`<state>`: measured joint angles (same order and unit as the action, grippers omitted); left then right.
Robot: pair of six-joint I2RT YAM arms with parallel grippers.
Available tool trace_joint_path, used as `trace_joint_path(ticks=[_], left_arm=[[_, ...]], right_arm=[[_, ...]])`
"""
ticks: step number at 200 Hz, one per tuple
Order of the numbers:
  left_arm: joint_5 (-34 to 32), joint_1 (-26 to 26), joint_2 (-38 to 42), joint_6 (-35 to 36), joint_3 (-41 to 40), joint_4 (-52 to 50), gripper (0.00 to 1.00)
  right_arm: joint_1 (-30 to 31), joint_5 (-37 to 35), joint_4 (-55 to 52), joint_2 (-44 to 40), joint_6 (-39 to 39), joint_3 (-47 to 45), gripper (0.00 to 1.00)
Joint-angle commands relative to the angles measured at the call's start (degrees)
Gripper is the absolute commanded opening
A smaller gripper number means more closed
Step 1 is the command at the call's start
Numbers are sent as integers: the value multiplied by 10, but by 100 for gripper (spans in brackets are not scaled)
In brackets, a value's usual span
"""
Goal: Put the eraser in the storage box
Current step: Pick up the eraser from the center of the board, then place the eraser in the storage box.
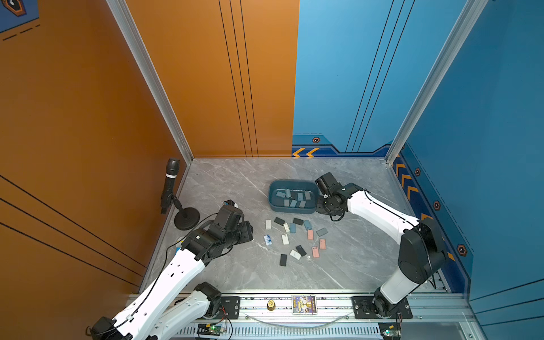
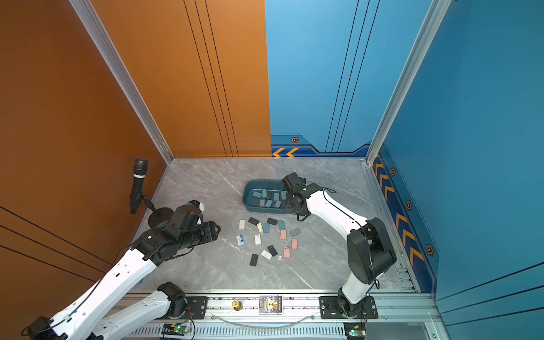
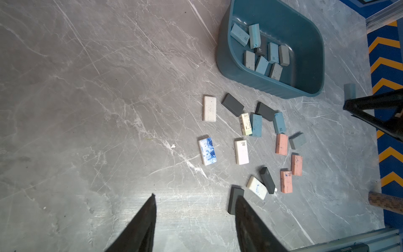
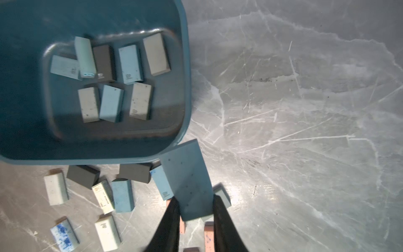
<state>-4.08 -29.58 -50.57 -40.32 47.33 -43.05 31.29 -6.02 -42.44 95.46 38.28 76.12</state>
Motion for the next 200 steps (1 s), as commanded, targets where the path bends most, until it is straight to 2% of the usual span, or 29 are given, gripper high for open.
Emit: trace_joint_path(ticks=[1,115,200], left_arm=[[5,7,10,9,-12,1,58],[29,14,22,-2,-43,14,59],[35,19,16,-6,-45,14,58]], right_arm=[[18,-16,-35,10,-12,43,25],[39,20,-67,267,-39,325,25],[26,40,-77,392,-35,422,25]])
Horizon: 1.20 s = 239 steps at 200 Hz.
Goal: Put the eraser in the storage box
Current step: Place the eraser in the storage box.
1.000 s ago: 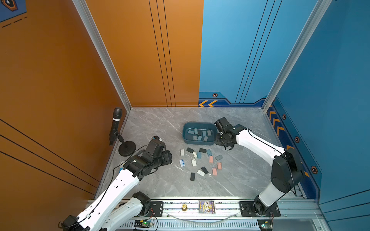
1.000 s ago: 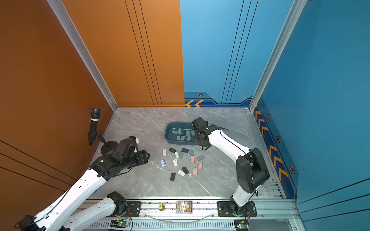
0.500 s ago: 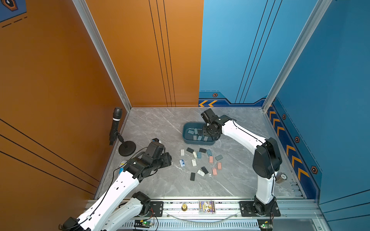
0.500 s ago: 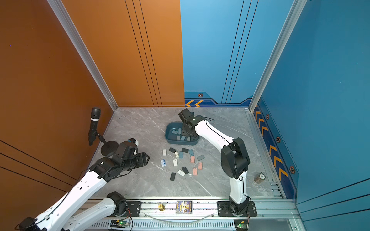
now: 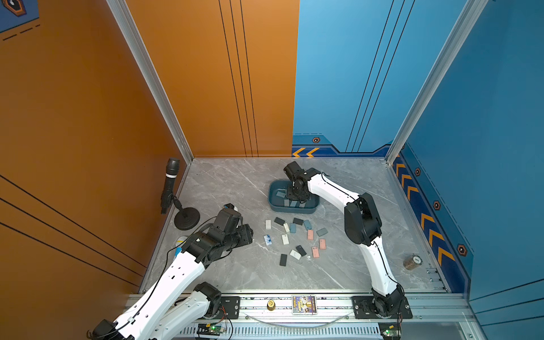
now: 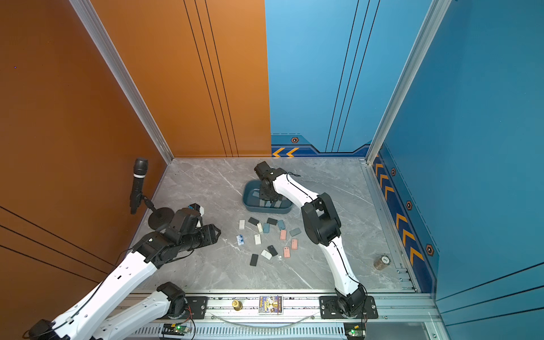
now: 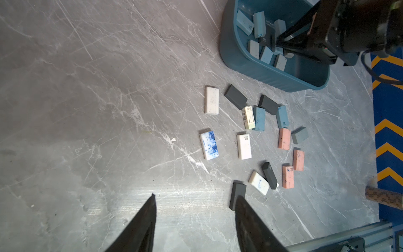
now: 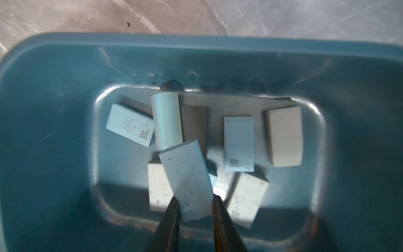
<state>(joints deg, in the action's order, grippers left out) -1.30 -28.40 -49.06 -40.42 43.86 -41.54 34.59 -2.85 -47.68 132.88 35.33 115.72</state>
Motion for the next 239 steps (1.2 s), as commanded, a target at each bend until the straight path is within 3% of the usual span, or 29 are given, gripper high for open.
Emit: trace_joint_path(ticks=[1,65,116,149,199,239], left_arm=[[7,8,1,-5,-11,-1,58],[9,8,-2,-6,-9,-1,58],[10,9,-4,-9,-10,0,58],[13,8,-5,-11,-9,-1,59],[21,7,-27,-12,-7,0,59],[30,-12,-77,-16,3,0,63]], right_arm=[[-8,8,-25,19,-5,26,25],[-11,15,-27,48,-2,43,29],[-11,12,-31,32,-4,43,43],[-12,13,-39,17,-6,43,46],[-10,-2,-49,-52,-17,28,53],[0,-36,-49,-158,-30,-21,56]])
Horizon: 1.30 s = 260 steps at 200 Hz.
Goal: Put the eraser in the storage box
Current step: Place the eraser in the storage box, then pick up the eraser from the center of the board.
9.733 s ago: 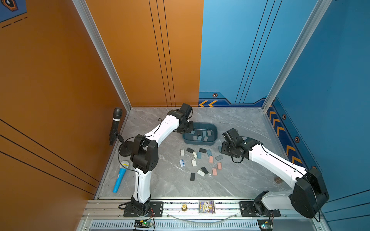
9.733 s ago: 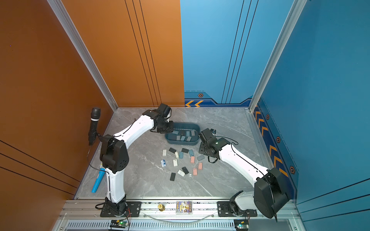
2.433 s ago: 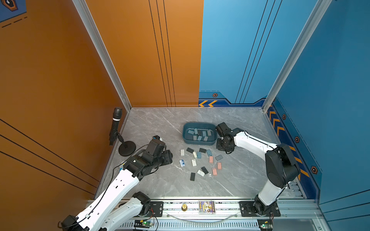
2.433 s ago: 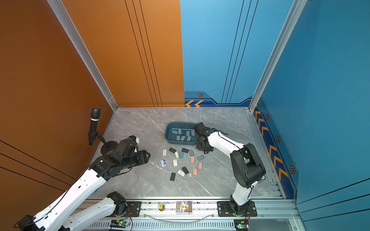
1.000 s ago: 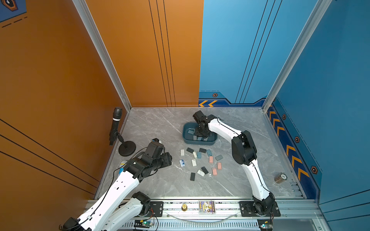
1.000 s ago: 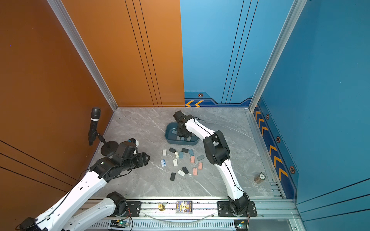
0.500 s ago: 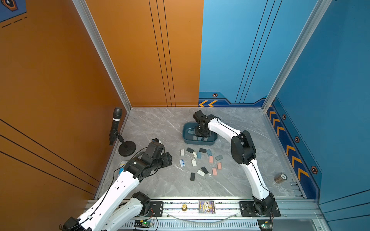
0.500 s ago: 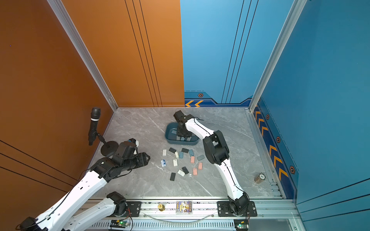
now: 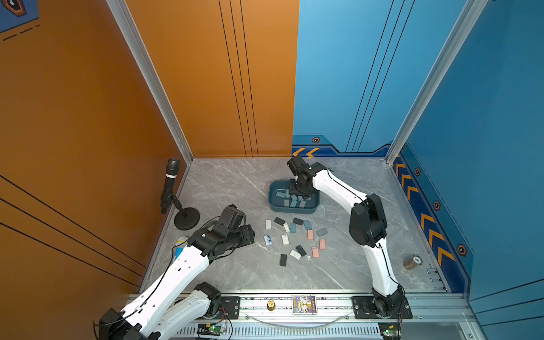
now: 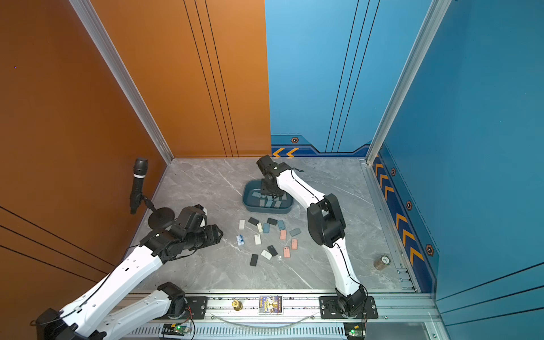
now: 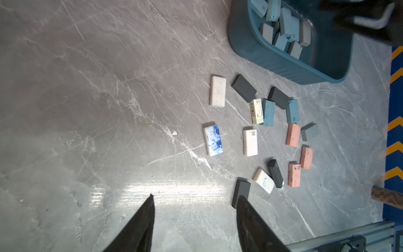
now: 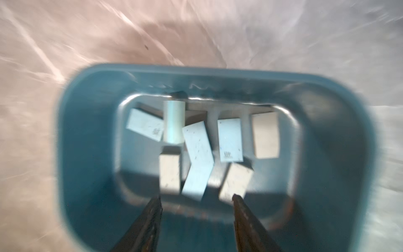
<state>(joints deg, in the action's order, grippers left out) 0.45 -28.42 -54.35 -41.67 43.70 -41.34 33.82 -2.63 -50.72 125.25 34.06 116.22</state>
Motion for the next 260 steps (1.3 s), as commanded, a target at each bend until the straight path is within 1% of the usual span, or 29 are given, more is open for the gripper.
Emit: trace_joint_path(ticks=[1,41,64,97,142,176,209,260], left_arm=[[13,-13,-26,-3,4,-2,63],[2,-55,-102,-7,32,-1,66],[0,-78,-158,-5,56,-1,67],[-1,-96,-227,-4,96,-1,68],[-1,-106,-298,-11,130,-1,70],[-8,-115,-340,-21,144,-1,71],[-27,-119,-368,-34,149,-1,72],[-61,-123,-394,-54,149,0,71]], right_arm=[[8,-40,-18,-85,-17,-28,56],[16,-77,3,-209,-15,-131,58],[16,-99,22,-286,-2,-225,59],[10,-117,38,-376,19,-330,60],[-8,-122,42,-468,51,-444,61],[-20,-126,46,-527,74,-507,61],[-30,-128,48,-574,89,-548,61],[-39,-129,48,-609,102,-581,61]])
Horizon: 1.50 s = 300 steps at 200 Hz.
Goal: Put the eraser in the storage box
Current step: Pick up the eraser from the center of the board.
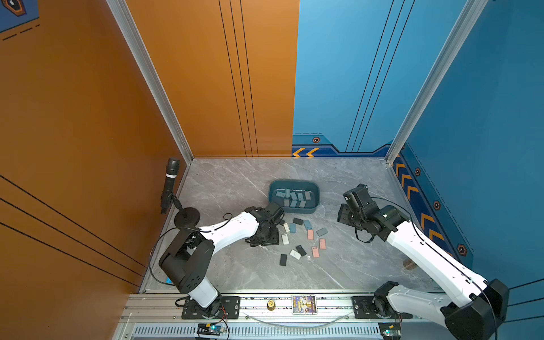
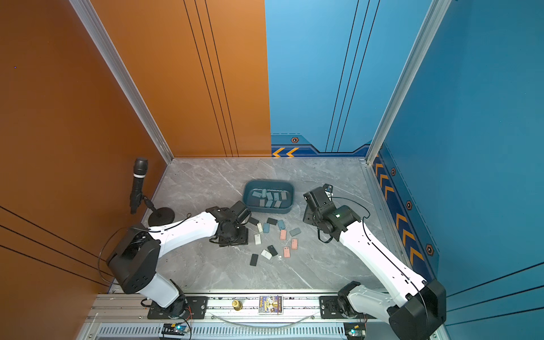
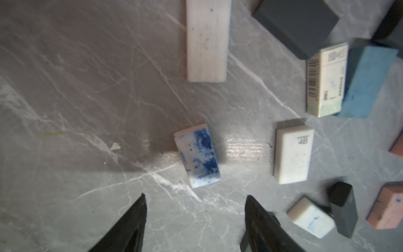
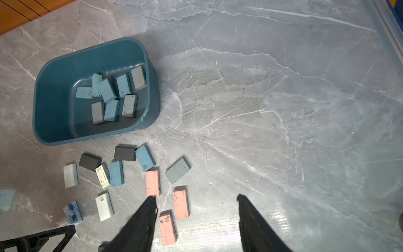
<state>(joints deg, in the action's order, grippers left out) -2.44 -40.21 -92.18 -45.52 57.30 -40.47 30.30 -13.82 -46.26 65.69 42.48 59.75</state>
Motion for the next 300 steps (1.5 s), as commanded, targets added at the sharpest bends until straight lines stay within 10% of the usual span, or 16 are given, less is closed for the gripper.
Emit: trace_joint_path(ticks=[1,166,300], left_arm=[[-33,-6,-17,-15,13,-8,71],[-52,-8,-56,-38,-22,14,58],[-58,-12,-4,-25,-19,-1,20]], right_arm=[[-3,-17,3,-14,18,-17,61],[-13,-9,9,-32,31,-42,61],[-12,1,24,-12,31,-37,61]])
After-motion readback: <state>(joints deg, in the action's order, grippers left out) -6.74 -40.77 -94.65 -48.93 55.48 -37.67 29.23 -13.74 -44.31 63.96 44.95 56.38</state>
